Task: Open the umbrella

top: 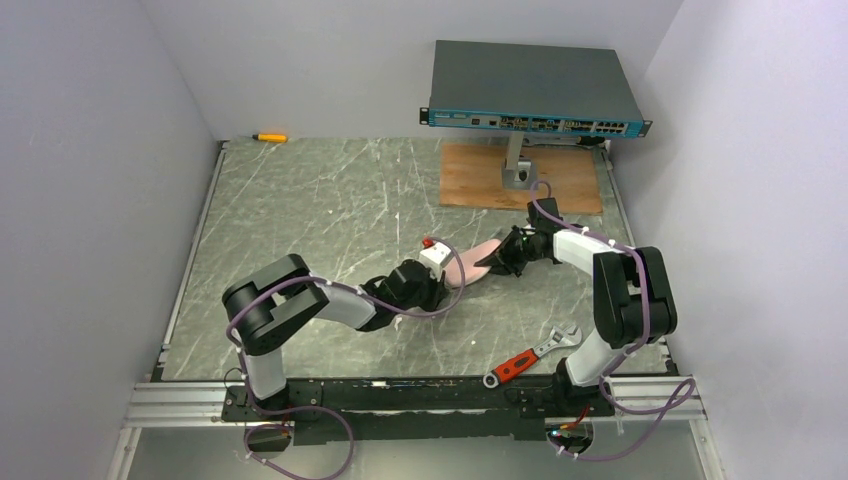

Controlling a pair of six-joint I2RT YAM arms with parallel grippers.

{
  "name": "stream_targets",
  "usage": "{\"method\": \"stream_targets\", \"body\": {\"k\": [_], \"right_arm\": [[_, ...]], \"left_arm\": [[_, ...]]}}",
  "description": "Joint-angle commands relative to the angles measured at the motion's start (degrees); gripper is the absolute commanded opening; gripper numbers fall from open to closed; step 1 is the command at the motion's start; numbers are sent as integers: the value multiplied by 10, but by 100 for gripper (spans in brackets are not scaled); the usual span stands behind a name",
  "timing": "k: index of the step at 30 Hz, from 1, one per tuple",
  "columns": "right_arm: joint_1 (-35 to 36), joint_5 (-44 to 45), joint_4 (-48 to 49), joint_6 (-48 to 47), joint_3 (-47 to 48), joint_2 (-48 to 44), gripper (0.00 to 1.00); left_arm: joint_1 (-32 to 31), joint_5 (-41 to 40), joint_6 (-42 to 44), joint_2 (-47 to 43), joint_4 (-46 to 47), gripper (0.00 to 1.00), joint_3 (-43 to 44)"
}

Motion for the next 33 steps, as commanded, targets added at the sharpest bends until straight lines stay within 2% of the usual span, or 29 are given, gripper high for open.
{"method": "stream_targets", "body": {"k": [1, 2, 8, 13, 17, 18, 19, 20, 21, 23, 28, 33], "right_arm": [[21, 126, -63, 11, -32, 22, 0], [22, 130, -63, 11, -34, 21, 0], [19, 163, -74, -17, -26, 22, 0], [18, 145, -63, -19, -22, 30, 0], [19, 142, -62, -18, -12, 39, 0], [18, 140, -61, -17, -12, 40, 0], [19, 139, -60, -15, -11, 42, 0], [18, 139, -60, -14, -12, 42, 0], [18, 139, -59, -12, -13, 42, 0], [18, 138, -58, -9, -15, 40, 0], [19, 138, -53, -1, -27, 34, 0], [20, 145, -53, 4, -34, 27, 0]], "left_arm": [[0, -42, -25, 28, -57, 5, 18], [1, -42, -23, 25, -53, 0, 13], [26, -17, 0, -5, -25, 0, -29], [30, 17, 46, -38, 23, 0, -77], [27, 82, 70, -43, 62, 0, -93], [25, 88, 68, -44, 63, 8, -91], [22, 89, 63, -43, 64, 23, -86], [20, 90, 56, -39, 63, 33, -79], [17, 84, 49, -37, 57, 40, -70], [13, 69, 39, -29, 44, 47, -51], [3, 44, 21, -7, 9, 52, -6], [1, -1, -24, 25, -40, 46, 45]]}}
